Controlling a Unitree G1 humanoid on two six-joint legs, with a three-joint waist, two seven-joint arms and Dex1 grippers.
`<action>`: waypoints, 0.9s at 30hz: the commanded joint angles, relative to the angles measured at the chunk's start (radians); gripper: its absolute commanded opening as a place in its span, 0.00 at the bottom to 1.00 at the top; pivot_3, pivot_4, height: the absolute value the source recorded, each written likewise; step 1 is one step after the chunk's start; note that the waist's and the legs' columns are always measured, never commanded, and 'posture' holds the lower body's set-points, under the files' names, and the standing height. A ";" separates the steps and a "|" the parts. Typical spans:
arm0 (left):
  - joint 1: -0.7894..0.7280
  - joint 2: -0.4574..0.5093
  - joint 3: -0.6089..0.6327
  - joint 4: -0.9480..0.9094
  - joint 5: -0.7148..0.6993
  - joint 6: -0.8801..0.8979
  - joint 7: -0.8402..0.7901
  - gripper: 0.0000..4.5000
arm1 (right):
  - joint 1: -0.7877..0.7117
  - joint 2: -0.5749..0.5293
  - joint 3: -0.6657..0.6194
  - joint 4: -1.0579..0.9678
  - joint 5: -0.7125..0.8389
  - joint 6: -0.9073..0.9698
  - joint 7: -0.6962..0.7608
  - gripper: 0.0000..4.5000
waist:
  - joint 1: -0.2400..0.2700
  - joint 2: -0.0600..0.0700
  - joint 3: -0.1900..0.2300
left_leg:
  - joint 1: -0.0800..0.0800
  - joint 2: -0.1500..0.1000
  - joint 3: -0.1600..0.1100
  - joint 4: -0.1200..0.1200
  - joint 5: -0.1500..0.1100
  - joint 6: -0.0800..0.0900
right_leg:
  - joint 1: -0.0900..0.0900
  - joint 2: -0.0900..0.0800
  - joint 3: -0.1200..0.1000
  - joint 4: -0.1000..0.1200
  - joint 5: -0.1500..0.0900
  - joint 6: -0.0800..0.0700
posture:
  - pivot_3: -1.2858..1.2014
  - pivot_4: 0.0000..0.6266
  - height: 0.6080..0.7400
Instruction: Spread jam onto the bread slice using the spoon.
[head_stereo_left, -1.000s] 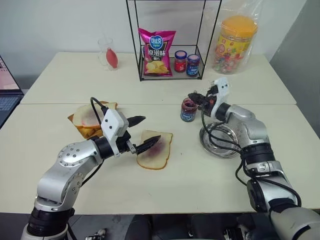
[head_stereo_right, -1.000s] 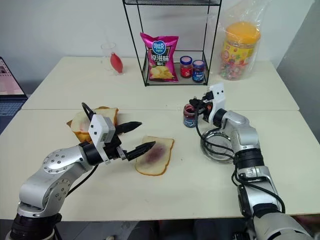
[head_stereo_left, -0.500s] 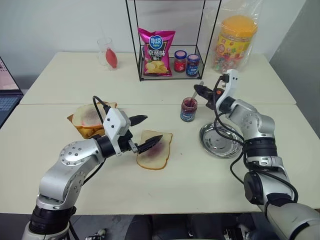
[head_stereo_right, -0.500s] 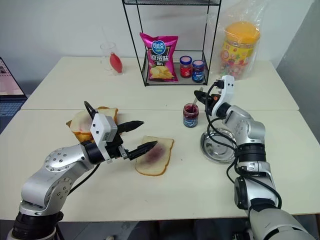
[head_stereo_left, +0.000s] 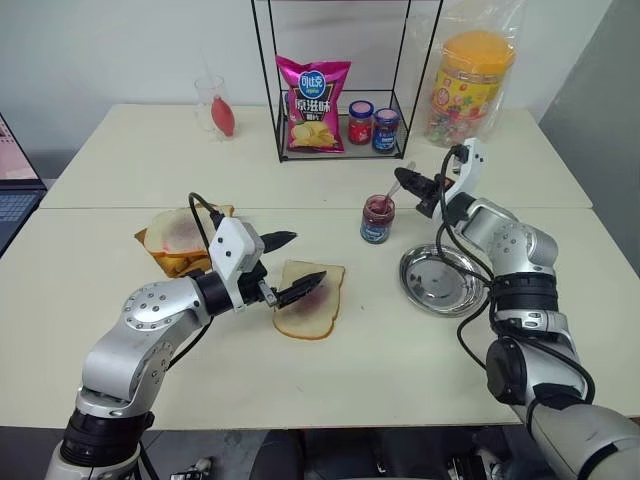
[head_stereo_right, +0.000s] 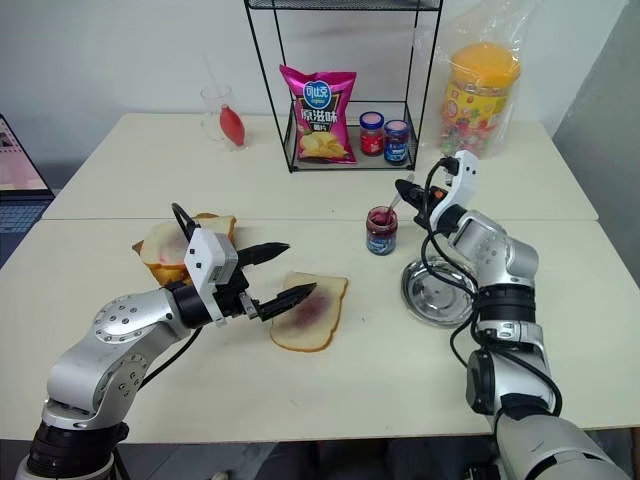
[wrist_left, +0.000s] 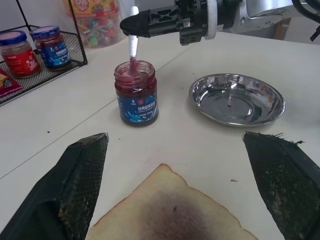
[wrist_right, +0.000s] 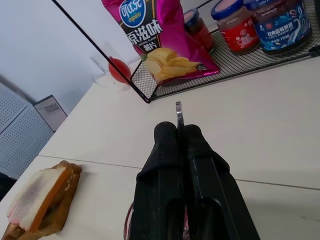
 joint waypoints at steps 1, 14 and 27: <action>-0.013 -0.004 0.006 -0.013 0.002 -0.023 -0.004 1.00 | -0.037 0.001 -0.035 -0.008 0.043 0.026 -0.022 0.01 | 0.000 0.000 0.000 | 0.000 0.000 0.000 0.000 0.000 0.000 | 0.000 0.000 0.000 0.000 0.000 0.000 | 0.52 0.24 1.00; -0.015 -0.008 -0.002 -0.008 0.013 -0.033 -0.009 1.00 | -0.054 0.016 -0.113 -0.017 0.140 0.110 -0.103 0.01 | 0.000 0.000 0.000 | 0.000 0.000 0.000 0.000 0.000 0.000 | 0.000 0.000 0.000 0.000 0.000 0.000 | 0.52 0.24 1.00; -0.026 -0.008 -0.008 -0.003 0.023 -0.036 -0.015 1.00 | -0.064 0.018 -0.145 -0.026 0.192 0.137 -0.150 0.01 | -0.001 0.000 0.000 | 0.000 0.000 0.000 0.000 0.000 0.000 | 0.000 0.000 0.000 0.000 0.000 0.000 | 0.52 0.24 1.00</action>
